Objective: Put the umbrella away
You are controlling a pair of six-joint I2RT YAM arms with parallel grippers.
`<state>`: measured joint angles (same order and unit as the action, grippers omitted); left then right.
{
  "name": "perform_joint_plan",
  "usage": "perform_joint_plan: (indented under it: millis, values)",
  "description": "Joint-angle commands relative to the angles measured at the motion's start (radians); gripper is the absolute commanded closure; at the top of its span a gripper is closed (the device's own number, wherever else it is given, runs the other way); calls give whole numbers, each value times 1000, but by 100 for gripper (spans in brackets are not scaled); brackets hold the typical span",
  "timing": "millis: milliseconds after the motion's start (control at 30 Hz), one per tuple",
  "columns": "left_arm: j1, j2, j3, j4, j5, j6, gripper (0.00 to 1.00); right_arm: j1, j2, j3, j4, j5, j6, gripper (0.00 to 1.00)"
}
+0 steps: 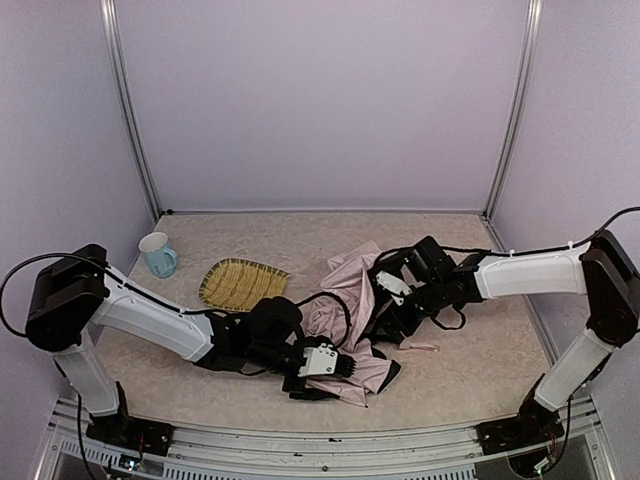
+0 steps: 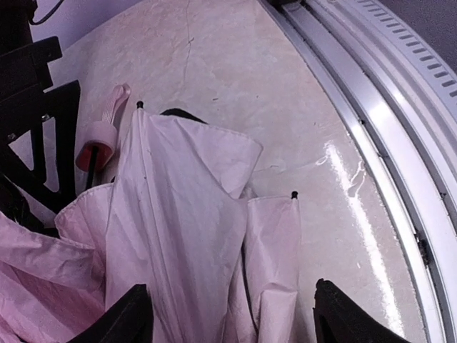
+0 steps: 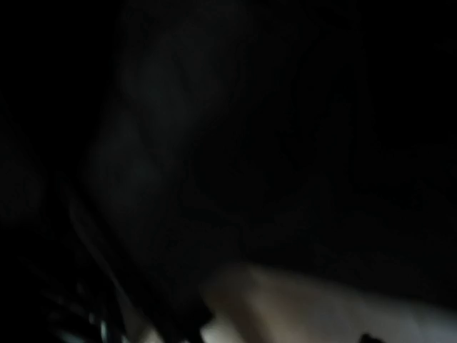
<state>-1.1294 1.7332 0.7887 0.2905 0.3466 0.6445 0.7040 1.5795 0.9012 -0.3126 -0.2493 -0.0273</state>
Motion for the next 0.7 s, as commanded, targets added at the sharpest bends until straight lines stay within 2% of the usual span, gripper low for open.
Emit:
perform_joint_plan:
  millis: [0, 67, 133, 233, 333, 500, 667]
  values:
    - [-1, 69, 52, -53, -80, 49, 33, -8, 112, 72, 35, -139, -90, 30]
    - [-3, 96, 49, -11, -145, 61, 45, -8, 171, 92, 30, -184, -112, 36]
    - [-7, 123, 58, 12, -224, 73, 62, -7, 230, 111, 14, -236, -132, 43]
    - [-13, 137, 96, -8, -300, 77, 100, -6, 300, 121, -15, -325, -160, 51]
    - [-13, 80, 109, -11, -268, 66, 100, -2, 332, 122, -44, -416, -192, 57]
    - [25, -74, 113, 60, -121, -36, 100, 18, 346, 122, -107, -547, -263, 60]
    - [112, -104, 125, 123, -48, -166, 100, 52, 368, 148, -207, -623, -337, 62]
